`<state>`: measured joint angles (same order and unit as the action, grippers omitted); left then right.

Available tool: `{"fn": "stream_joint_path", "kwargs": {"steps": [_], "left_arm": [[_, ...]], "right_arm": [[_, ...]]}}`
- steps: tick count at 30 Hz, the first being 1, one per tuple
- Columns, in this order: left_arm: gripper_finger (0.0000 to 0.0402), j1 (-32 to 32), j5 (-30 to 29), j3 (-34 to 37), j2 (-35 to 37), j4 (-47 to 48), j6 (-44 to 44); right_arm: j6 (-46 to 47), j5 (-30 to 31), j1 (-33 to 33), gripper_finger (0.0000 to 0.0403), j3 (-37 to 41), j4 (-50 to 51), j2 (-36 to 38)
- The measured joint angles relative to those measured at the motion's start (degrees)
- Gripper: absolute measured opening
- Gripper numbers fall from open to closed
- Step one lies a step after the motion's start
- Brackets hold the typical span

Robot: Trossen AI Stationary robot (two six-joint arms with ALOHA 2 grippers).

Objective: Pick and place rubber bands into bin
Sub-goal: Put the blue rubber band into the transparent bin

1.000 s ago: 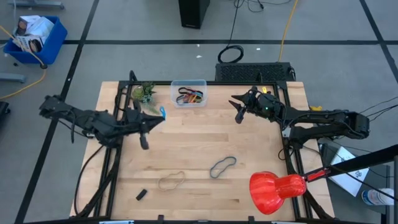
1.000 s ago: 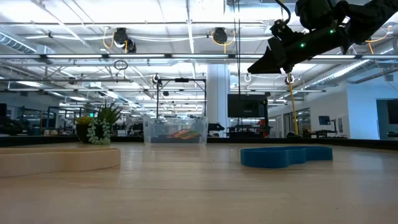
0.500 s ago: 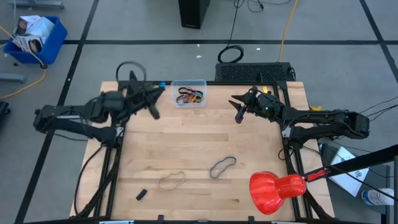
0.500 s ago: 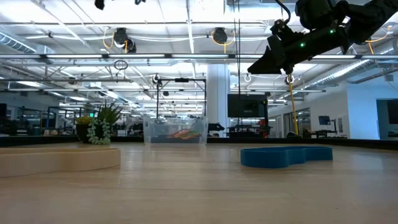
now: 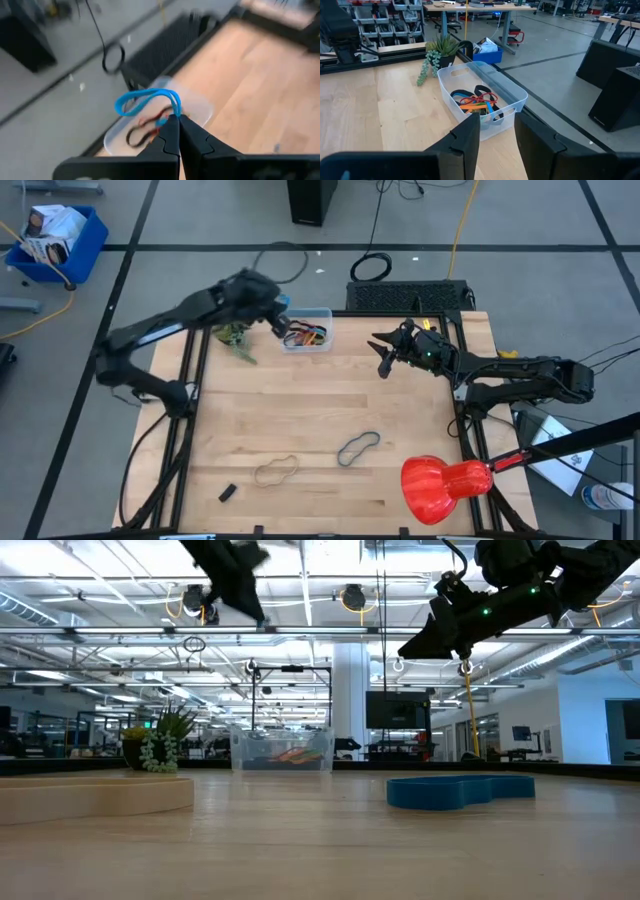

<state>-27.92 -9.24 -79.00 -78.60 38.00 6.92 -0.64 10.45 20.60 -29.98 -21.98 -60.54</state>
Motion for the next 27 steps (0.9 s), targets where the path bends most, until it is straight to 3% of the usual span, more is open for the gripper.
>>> {"fn": "stream_joint_path", "kwargs": {"steps": [4, 15, 27], "left_arm": [[0.0, -3.59, 4.43, 0.04, -7.76, 0.03, -0.4], [0.0, -5.54, 7.73, 0.04, -26.91, -1.47, -0.79], [0.0012, -5.45, 9.17, 0.04, -31.04, -2.31, -0.11]], "right_arm": [[0.0, 0.0, 0.0, 0.0116, 0.0, 0.0, -0.02], [0.0, 0.0, 0.0, 0.0116, 0.0, 0.92, 0.0], [-0.13, 0.0, 0.0, 0.0116, 0.0, 1.53, -0.01]]}}
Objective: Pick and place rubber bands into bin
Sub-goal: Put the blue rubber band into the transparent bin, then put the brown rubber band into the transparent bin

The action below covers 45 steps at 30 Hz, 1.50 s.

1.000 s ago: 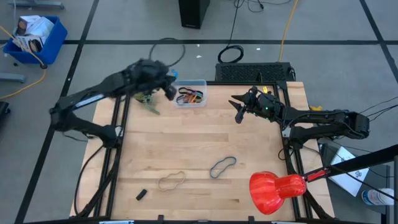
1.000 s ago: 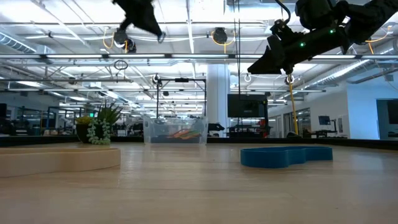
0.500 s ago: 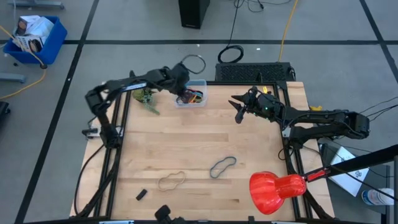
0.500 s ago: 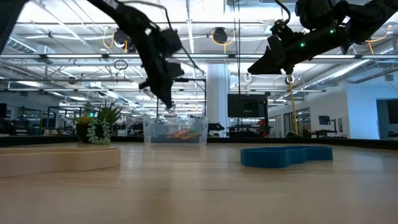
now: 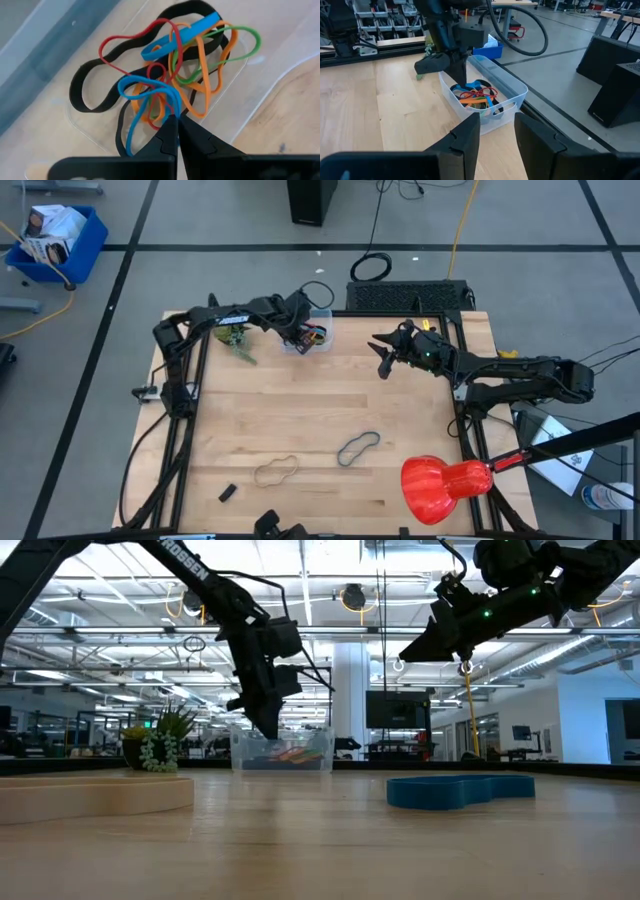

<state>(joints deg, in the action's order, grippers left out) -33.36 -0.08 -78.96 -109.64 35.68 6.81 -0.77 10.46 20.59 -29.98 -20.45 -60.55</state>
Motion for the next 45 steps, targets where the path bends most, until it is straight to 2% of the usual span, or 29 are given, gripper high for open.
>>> {"fn": "stream_joint_path", "kwargs": {"steps": [10, 15, 19, 25, 28, 31, 34, 38, 45], "left_arm": [[0.0057, 0.0, 0.04, 0.02, 0.5, -0.02, 2.08], [0.0123, 0.0, -0.14, 0.02, 0.5, -0.12, 0.56], [0.0174, 0.06, -3.21, 0.09, 2.37, -0.43, -3.79], [0.021, 0.94, 0.1, 0.09, 11.44, -3.85, -6.55], [0.0213, 2.41, 2.72, 0.08, 18.11, -4.11, -9.74], [0.0214, 4.28, 5.65, 0.02, 24.83, -3.94, -8.01], [0.0214, 6.72, 8.62, 0.0, 30.61, -3.37, -5.7], [0.0214, 11.4, 12.72, 0.0, 37.14, -1.42, -6.92], [0.0214, 19.48, 12.65, 0.0, 44.12, 0.96, -5.16]], "right_arm": [[-0.09, 0.0, 0.01, 0.0116, 0.0, 0.03, -0.01], [-0.09, 0.0, 0.0, 0.0116, 0.0, 0.07, 0.0], [0.04, 0.0, 0.01, 0.0116, 0.0, 0.58, 0.02], [0.06, 0.0, -0.01, 0.0116, 0.0, 1.01, 0.0], [0.06, 0.0, 0.0, 0.0116, 0.0, 1.01, 0.0], [0.08, 0.0, 0.01, 0.0116, 0.0, 1.01, 0.0], [0.06, 0.0, 0.01, 0.0116, 0.0, 1.02, 0.01], [0.06, -0.01, -0.01, 0.0116, 0.0, 1.03, 0.01], [-0.38, 0.0, -0.01, 0.0116, 0.0, 1.03, -0.01]]}}
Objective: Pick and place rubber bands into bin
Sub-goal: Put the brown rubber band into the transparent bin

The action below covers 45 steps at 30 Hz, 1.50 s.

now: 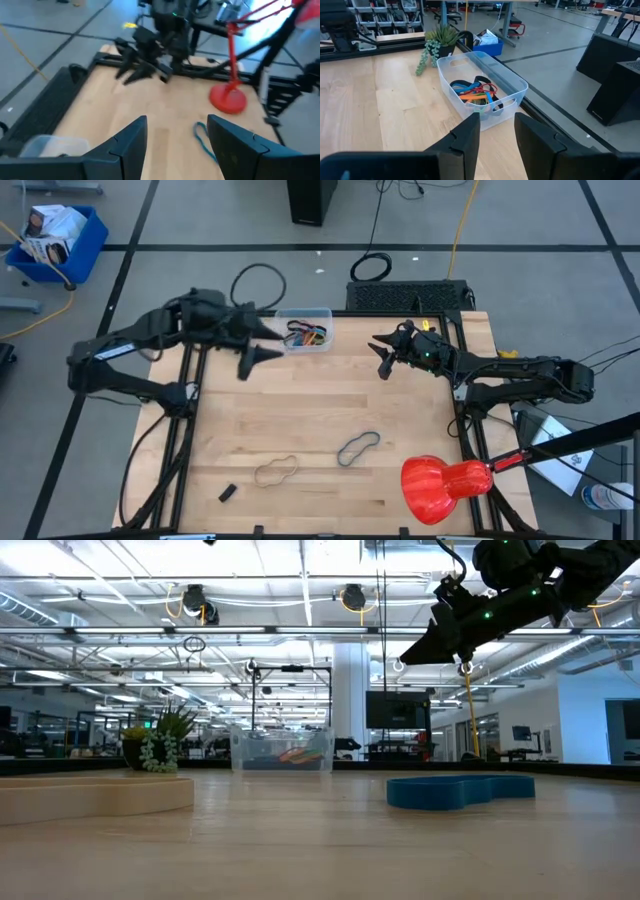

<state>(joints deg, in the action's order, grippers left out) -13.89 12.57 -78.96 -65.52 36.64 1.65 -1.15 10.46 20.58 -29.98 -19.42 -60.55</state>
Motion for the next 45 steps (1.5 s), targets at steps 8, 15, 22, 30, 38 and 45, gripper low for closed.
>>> {"fn": "stream_joint_path", "kwargs": {"steps": [8, 15, 22, 30, 38, 45], "left_arm": [[0.0214, 10.04, -1.65, 0.0, -0.22, 18.49, 4.34], [0.0214, 23.74, -8.29, 0.05, -6.31, 26.5, 12.37], [0.0214, 34.32, -13.53, 0.04, -14.88, 26.77, 23.48], [0.0214, 38.99, -14.46, 0.04, -23.94, 26.75, 33.72], [0.0214, 38.76, -15.11, 0.04, -32.92, 25.08, 37.47], [0.0214, 38.25, -12.53, 0.02, -40.09, 16.53, 33.47]], "right_arm": [[-0.15, -0.01, 0.01, 0.0116, 0.0, 0.02, 0.01], [-0.15, -0.02, 0.02, 0.0116, 0.0, 0.04, 0.02], [-0.15, -0.02, 0.0, 0.0116, 0.0, 0.16, 0.02], [-0.15, -0.02, 0.02, 0.0116, 0.0, 0.17, 0.0], [-0.15, -0.04, 0.01, 0.0116, 0.0, 0.48, 0.02], [-0.15, -0.17, 0.01, 0.0116, 0.0, 2.42, 0.0]]}}
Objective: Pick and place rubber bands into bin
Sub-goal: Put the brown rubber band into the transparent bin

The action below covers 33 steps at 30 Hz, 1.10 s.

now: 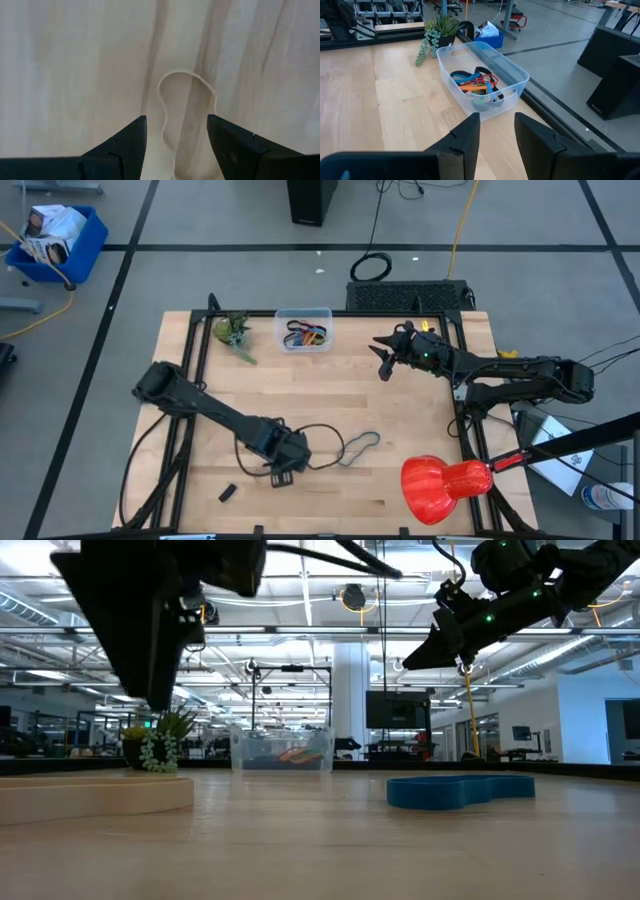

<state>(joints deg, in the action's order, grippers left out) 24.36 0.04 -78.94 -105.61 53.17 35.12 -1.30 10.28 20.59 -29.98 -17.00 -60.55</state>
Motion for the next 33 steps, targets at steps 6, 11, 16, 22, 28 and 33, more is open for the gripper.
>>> {"fn": "stream_joint_path", "kwargs": {"steps": [6, 11, 16, 22, 28, 33], "left_arm": [[0.0214, -0.79, 0.71, 0.0, -4.46, -0.62, -0.06], [0.0214, -1.67, 0.95, 0.0, -7.3, -0.76, 0.13], [0.0214, -2.55, 1.29, 0.0, -9.98, -0.79, 0.17], [0.0213, -2.97, 2.0, -0.11, -10.52, -0.83, 0.35], [0.0176, -2.97, 2.24, -0.11, -10.52, -0.92, 0.09], [0.0106, -2.95, 2.24, -0.09, -10.52, -0.87, -0.69]], "right_arm": [[0.47, -0.02, -0.01, 0.0116, 0.0, 0.21, 0.0], [0.61, -0.02, -0.03, 0.0116, 0.0, 0.21, 0.01], [0.62, -0.04, -0.03, 0.0116, 0.0, 0.21, 0.02], [0.63, -0.04, -0.03, 0.0116, 0.0, 0.23, 0.01], [0.63, -0.04, -0.03, 0.0116, 0.0, 0.23, 0.0], [0.62, -0.04, -0.03, 0.0116, 0.0, 0.23, 0.02]]}}
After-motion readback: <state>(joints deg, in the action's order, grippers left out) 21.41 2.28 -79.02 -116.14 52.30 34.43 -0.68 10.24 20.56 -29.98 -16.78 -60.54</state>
